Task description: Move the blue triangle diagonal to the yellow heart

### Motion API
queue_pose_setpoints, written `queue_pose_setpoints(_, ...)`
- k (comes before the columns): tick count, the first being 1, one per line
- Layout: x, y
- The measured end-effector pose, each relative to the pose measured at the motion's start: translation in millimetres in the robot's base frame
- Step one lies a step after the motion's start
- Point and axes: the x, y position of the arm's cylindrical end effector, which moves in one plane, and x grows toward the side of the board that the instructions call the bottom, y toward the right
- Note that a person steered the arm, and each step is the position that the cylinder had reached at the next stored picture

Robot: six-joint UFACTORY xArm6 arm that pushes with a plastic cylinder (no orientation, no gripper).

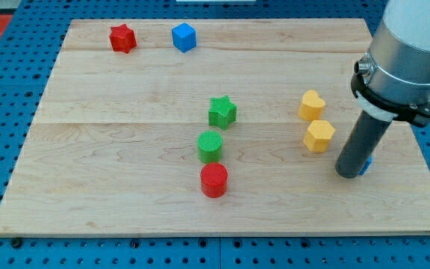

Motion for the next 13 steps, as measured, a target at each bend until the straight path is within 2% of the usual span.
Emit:
queue_pose_setpoints(1,14.1,8.1)
queue_pose_setpoints(2,8.9,27.9)
queue_pose_setpoints(4,-38.6,27.3)
queue_pose_setpoints(5,-40.5,26.6)
queue_pose_setpoints(6,-21.4,26.9)
queue_pose_setpoints(7,-25.9,25.1)
queue_pose_setpoints(8,-55.1,53.1)
queue_pose_setpoints(10,-105.9,51.3)
queue_pose_setpoints(11,-124.4,47.2)
queue_pose_setpoints(13,-134.6,-45.0)
